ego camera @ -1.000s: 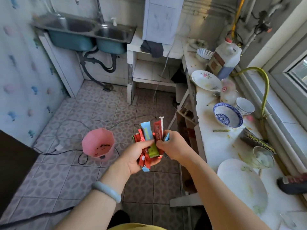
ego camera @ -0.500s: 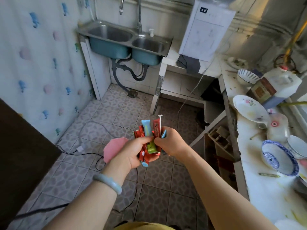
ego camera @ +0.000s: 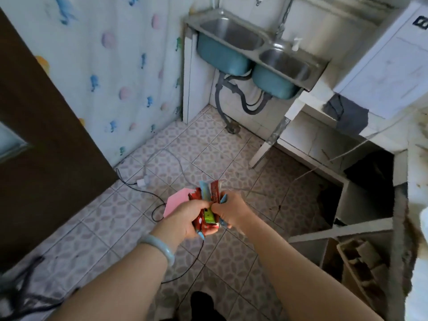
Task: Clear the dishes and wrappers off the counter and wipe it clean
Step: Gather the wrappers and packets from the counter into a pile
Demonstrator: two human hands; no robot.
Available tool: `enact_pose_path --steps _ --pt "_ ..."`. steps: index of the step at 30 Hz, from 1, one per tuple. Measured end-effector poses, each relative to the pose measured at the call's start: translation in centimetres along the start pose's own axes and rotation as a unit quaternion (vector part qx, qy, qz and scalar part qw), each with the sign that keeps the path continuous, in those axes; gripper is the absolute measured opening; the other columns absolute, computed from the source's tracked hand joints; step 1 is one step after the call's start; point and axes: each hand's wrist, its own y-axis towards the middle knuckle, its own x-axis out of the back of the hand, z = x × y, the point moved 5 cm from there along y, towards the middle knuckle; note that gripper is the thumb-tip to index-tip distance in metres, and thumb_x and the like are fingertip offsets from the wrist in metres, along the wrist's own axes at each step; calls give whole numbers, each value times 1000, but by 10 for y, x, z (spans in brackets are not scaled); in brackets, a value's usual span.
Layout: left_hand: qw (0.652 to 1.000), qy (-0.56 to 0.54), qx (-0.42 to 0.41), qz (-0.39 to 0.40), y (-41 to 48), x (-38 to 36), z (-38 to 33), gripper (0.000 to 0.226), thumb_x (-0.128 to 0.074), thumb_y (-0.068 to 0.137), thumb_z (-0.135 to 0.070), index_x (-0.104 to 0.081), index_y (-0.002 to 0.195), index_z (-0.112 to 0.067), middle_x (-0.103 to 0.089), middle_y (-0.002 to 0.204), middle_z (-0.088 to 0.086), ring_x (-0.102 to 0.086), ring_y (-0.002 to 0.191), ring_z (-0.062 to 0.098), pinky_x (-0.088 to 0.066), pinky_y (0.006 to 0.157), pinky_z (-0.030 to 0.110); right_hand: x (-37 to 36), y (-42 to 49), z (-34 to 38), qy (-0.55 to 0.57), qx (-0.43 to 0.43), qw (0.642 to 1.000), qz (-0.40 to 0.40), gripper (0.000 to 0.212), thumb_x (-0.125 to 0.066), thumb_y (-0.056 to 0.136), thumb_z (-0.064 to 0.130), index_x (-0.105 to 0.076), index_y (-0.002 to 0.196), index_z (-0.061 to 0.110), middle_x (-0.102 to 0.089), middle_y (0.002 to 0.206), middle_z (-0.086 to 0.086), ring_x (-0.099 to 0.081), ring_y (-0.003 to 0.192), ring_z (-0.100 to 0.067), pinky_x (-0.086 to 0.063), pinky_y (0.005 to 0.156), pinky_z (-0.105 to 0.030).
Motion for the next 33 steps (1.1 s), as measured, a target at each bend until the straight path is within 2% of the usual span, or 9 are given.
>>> enact_pose_path --steps 3,8,11,15,20,25,29,31,33 --pt "999 -27 22 -27 45 12 -7 10 -59 92 -10 -63 98 -2 -70 91 19 -69 83 31 -59 67 43 -15 51 -5 -18 1 999 28 12 -64 82 13 -62 93 7 -61 76 -7 -61 72 -23 -52 62 -33" --pt "995 -51 61 -52 127 47 -1 30 -56 92 -11 -61 121 -5 -67 119 21 -66 108 38 -48 98 54 -55 127 -33 -17 -19 997 68 15 -66 81 14 -53 76 16 -58 73 -6 -56 69 -23 -40 52 -27" --pt "995 -29 71 -58 172 66 4 24 -51 96 -15 -62 113 -2 -70 110 20 -68 101 35 -50 95 51 -85 170 -59 -4 -42 996 77 13 -66 82 14 -57 89 9 -60 82 -13 -57 76 -25 -43 59 -32" --pt "994 0 94 -59 236 93 25 23 -47 99 -21 -62 101 -3 -70 103 21 -65 109 36 -48 99 50 -134 223 -107 11 -79 993 82 12 -65 83 10 -54 79 11 -60 83 -13 -61 82 -28 -52 76 -39" --pt "992 30 113 -53 307 121 54 30 -47 99 -27 -62 108 -2 -70 107 22 -66 106 38 -46 102 52 -183 272 -164 22 -125 989 82 29 -66 83 6 -46 64 15 -52 63 -6 -57 70 -25 -51 68 -37" --pt "995 3 98 -37 354 147 66 37 -56 96 -32 -62 116 -2 -71 103 21 -71 84 36 -57 81 53 -229 311 -201 56 -144 984 88 21 -62 82 2 -55 66 15 -62 79 -15 -66 85 -34 -56 83 -45" --pt "995 1 87 -54 372 164 59 27 -54 95 -36 -62 106 -12 -67 88 14 -70 63 24 -59 54 40 -248 327 -213 157 -147 975 65 24 -68 72 -10 -62 80 11 -68 88 -18 -61 78 -26 -55 75 -40" --pt "993 10 85 -78 375 174 56 29 -60 90 -36 -63 104 -11 -63 102 15 -69 83 27 -58 63 42 -252 331 -213 191 -141 969 66 30 -68 71 -14 -63 77 16 -70 93 -19 -60 78 -25 -55 75 -44" --pt "992 10 87 -93 377 180 55 31 -62 88 -34 -62 107 -10 -61 112 17 -67 100 32 -58 75 49 -251 331 -211 218 -157 960 75 34 -62 75 -19 -66 92 11 -65 84 -11 -59 76 -25 -53 64 -36"
